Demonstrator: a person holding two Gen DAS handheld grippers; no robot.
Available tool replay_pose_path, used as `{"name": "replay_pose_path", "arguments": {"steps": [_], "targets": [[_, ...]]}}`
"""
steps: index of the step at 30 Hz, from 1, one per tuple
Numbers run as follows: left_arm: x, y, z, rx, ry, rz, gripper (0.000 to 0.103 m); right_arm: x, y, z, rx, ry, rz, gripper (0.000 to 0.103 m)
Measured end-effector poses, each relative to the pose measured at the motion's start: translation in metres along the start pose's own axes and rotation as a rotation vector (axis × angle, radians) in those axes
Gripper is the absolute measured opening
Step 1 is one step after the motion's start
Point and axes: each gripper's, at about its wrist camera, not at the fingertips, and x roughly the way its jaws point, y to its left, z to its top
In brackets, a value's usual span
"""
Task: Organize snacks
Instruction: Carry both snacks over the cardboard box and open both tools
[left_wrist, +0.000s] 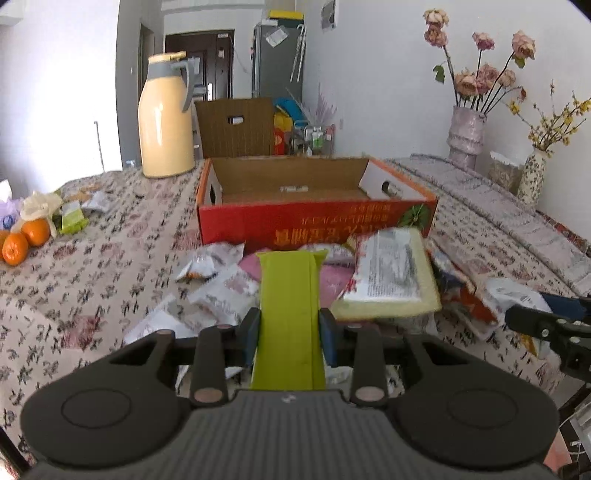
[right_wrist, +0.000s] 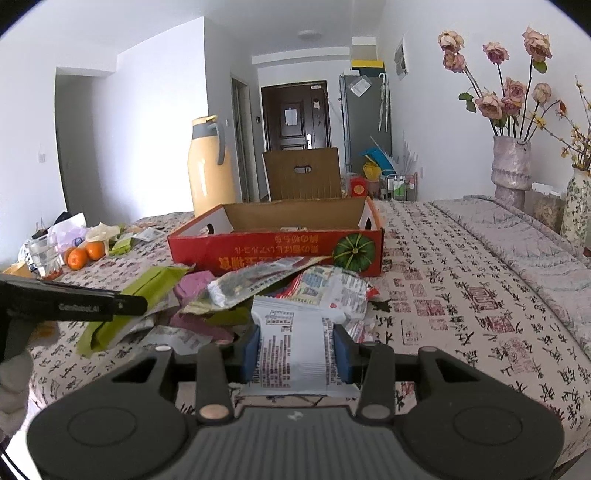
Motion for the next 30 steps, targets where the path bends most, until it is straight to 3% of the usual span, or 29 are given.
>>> {"name": "replay_pose_path", "arguments": {"steps": [15, 30], "targets": [[0.011, -0.012, 0.058, -0.041, -0.112, 0.053, 0.034, 0.037, -0.017, 0.049, -0.002, -0.061, -0.015, 0.040], [0.073, -0.012, 0.135, -0.079, -0.131, 0.125, 0.034, 0.132, -0.042, 0.136, -0.003, -0.068, -0.037, 0.040]]}}
